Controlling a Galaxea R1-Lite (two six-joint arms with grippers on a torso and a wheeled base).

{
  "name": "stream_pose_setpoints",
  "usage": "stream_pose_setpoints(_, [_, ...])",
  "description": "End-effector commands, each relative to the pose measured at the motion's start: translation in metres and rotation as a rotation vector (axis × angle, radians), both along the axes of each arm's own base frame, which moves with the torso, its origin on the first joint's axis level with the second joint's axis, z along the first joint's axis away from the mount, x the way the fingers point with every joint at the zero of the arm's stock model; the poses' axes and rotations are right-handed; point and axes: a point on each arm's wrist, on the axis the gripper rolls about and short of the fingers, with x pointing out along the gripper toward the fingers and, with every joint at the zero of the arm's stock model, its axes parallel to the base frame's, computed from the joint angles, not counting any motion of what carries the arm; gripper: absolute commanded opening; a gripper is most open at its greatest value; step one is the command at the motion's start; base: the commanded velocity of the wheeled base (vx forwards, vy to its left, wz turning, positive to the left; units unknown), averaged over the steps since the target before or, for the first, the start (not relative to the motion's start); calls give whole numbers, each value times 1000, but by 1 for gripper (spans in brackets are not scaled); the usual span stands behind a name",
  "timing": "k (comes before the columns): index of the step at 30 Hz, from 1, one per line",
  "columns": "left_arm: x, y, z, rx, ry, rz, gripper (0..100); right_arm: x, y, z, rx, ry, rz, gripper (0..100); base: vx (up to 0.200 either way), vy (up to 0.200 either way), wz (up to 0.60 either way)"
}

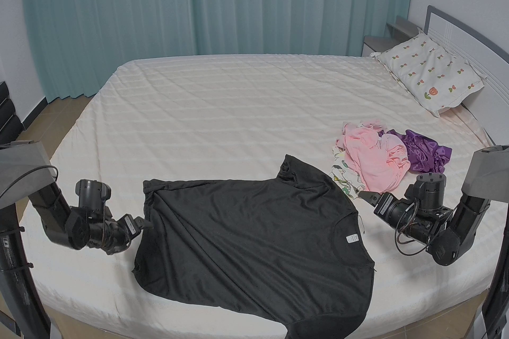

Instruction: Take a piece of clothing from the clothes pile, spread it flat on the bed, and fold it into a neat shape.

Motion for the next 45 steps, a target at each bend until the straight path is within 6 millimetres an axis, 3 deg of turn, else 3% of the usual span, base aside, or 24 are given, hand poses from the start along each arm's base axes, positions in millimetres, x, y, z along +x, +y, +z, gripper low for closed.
stream_pose_setpoints(1, [-40,-6,-6,34,28,-88,100,-13,-2,-2,1,18,5,100,0,0,0])
stream_pose_setpoints(16, [-44,-25,-32,151,108,-128,100,-13,1,-2,-1,17,14,100,0,0,0])
stream_pose_setpoints(17, [-45,-25,-33,161,112,-140,0,-14,1,-3,-2,22,14,100,0,0,0])
stream_pose_setpoints(24, [-55,-22,-37,208,158,-146,0,-14,0,-3,-3,23,12,100,0,0,0])
stream_pose_setpoints(32, [-94,-15,-33,312,255,-217,0,-20,-1,-6,-17,44,16,100,0,0,0])
stream_pose_setpoints(45, [-130,3,-26,371,343,-235,0,-36,-4,-16,-98,102,59,100,0,0,0])
